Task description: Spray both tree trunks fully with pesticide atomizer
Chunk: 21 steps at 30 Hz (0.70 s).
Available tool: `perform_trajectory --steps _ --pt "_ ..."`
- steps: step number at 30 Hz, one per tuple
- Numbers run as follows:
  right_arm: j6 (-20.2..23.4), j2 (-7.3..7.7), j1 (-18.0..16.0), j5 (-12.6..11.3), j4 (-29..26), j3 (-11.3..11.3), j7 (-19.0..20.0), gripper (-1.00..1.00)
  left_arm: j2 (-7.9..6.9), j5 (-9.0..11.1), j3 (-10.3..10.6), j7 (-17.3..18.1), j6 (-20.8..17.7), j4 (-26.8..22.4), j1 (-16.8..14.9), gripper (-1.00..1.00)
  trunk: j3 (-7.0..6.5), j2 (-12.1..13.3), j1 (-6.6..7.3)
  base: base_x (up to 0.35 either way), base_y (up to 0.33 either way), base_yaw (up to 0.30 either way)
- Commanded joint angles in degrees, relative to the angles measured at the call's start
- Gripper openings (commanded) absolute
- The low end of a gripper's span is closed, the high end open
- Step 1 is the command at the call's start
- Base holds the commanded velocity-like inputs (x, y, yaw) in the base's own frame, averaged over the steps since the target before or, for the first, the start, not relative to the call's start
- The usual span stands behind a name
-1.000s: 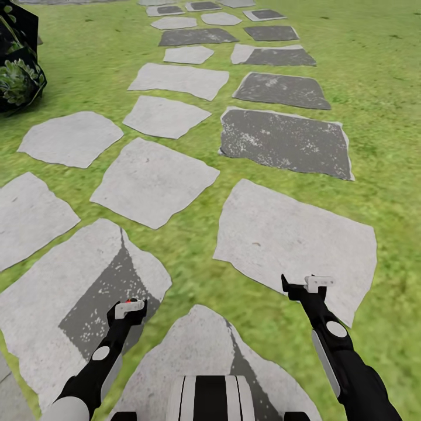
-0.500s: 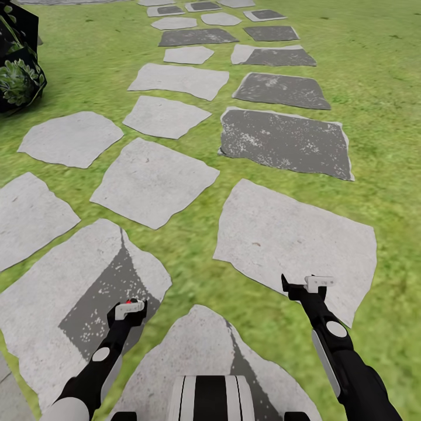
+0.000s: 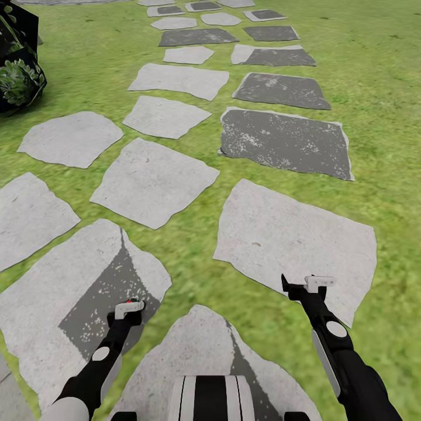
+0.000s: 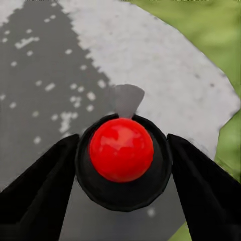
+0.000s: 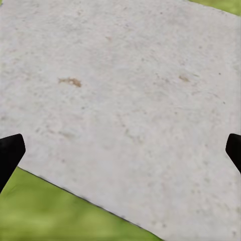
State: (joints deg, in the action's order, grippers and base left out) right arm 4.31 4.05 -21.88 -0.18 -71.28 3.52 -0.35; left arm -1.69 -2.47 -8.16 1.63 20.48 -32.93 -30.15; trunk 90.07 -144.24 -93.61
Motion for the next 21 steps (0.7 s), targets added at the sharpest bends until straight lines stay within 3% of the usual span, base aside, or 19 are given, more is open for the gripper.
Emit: perform_trajectory --steps 1,21 --pt "0.0 0.00 0.0 0.0 0.0 0.0 0.0 1.00 -0.03 -0.1 0.0 -0.1 0.0 0.0 0.0 -1.00 0.00 0.0 0.00 0.000 0.000 0.000" --pt "0.0 0.06 0.0 0.0 0.0 0.0 0.0 1.00 -0.07 0.0 0.0 -0.1 0.0 -0.2 -0.1 -1.00 0.00 0.0 0.00 0.000 0.000 0.000"
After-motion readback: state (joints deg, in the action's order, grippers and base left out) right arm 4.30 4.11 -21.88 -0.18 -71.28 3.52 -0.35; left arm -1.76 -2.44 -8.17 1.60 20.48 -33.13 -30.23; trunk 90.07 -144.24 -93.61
